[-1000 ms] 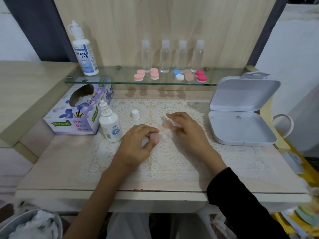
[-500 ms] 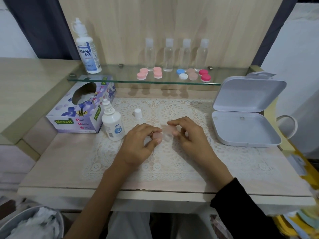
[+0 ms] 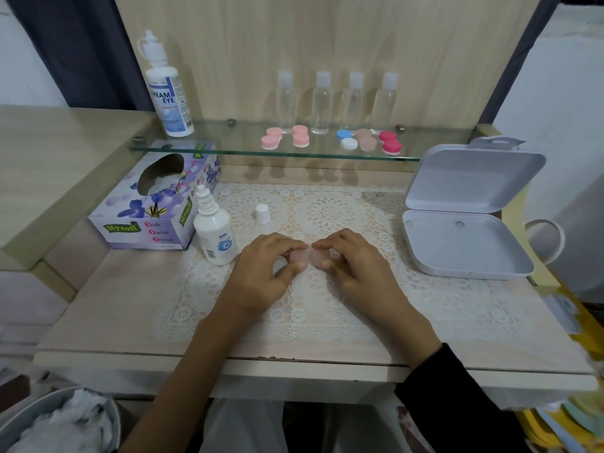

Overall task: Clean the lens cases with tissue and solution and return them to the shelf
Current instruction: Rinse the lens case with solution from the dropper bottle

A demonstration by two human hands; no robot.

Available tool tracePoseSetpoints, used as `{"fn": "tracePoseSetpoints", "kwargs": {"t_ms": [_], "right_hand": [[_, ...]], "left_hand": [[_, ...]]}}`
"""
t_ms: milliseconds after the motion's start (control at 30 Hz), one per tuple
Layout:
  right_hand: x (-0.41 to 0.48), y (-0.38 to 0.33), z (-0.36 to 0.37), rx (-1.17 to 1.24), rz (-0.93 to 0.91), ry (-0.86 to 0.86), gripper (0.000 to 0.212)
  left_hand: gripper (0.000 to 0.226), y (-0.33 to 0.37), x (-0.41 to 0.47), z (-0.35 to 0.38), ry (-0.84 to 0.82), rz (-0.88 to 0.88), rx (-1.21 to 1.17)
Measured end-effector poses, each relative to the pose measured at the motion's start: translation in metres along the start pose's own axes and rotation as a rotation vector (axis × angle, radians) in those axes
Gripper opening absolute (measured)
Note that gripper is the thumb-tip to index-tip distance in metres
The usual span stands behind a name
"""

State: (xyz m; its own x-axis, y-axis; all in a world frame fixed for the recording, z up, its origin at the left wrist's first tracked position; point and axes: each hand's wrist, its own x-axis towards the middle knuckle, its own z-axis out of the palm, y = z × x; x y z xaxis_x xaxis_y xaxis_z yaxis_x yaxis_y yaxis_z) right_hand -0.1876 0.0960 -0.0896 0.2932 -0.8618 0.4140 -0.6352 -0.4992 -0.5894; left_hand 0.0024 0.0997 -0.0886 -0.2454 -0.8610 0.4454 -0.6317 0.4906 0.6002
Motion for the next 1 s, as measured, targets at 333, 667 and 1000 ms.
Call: {"fn": "tracePoseSetpoints", "kwargs": {"t_ms": [333, 667, 1000], "right_hand": [[-0.0001, -0.0078, 0.0006, -0.03, 0.044, 0.012, 0.055], [0.0017, -0.0028, -0.0001, -0.05, 0.02, -0.032, 0.036], [0.0013, -0.0058, 0.0025, -0.131, 0.06, 0.02, 0.037]], "left_hand": [[0.043, -0.0019, 0.0004, 0.0008, -0.006, -0.002, 0.021], [0.044, -0.0008, 0.0002, 0.0014, -0.008, -0.002, 0.033], [0.044, -0.0001, 0.0003, 0.0006, -0.01, -0.005, 0.042]]}}
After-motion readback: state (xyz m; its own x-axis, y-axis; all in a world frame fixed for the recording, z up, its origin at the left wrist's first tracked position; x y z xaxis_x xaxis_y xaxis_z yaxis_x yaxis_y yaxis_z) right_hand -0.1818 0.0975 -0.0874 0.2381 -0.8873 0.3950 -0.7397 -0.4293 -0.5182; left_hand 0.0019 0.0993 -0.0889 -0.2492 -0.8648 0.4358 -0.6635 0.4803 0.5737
